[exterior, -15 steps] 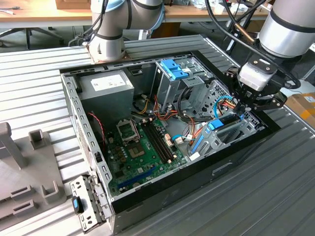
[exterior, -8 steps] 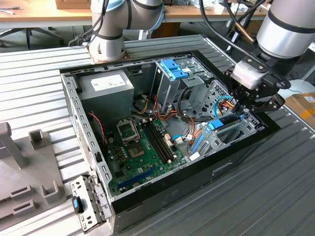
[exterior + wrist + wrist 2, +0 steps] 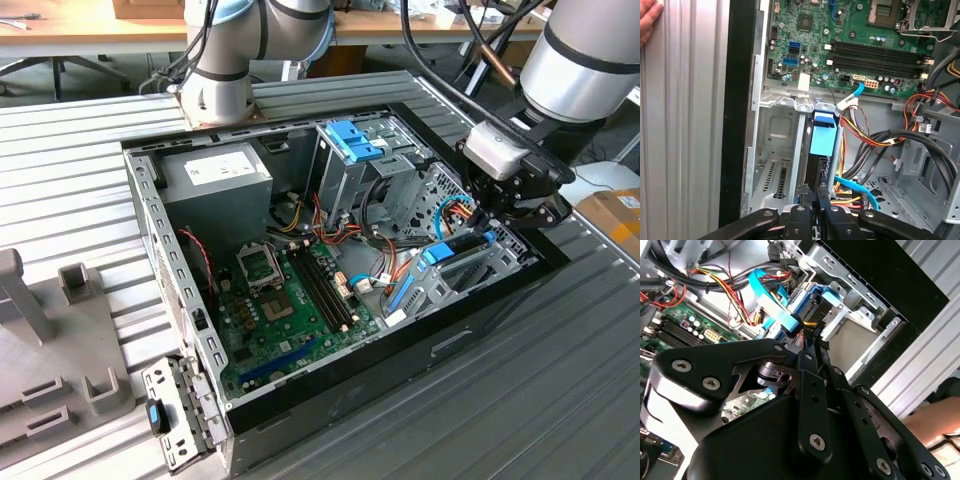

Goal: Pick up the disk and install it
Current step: 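Insert the first disk wire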

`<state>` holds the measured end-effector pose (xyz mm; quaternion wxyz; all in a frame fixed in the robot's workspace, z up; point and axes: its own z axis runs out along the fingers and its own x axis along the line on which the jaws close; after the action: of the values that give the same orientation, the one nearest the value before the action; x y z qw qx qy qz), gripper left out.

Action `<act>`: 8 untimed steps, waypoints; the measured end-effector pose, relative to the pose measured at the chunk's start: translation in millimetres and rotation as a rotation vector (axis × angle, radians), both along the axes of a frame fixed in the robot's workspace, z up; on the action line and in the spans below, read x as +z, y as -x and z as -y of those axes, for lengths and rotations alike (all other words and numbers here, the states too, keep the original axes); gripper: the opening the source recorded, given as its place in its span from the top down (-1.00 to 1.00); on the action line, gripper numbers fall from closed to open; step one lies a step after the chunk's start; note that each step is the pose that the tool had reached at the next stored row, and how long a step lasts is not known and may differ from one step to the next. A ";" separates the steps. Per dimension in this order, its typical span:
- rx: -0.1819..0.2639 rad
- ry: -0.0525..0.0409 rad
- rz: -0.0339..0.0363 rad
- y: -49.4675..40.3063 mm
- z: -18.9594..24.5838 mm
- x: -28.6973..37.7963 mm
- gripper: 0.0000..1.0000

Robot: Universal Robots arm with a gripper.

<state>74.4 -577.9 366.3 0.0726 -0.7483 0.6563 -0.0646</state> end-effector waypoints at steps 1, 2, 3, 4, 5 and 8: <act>-0.004 -0.0086 0.0001 0.0 0.0 -0.1 0.67; -0.012 -0.0107 0.0000 -0.5 -0.1 -0.6 0.67; -0.020 -0.0112 0.0001 -0.8 0.0 -1.3 0.67; -0.026 -0.0114 0.0001 -0.8 0.0 -1.7 0.67; -0.043 -0.0118 0.0002 -0.9 0.0 -2.8 0.67; -0.054 -0.0131 0.0003 -2.0 -0.3 -4.3 0.67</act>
<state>76.3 -577.6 362.0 0.0758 -0.7299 0.6765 -0.0623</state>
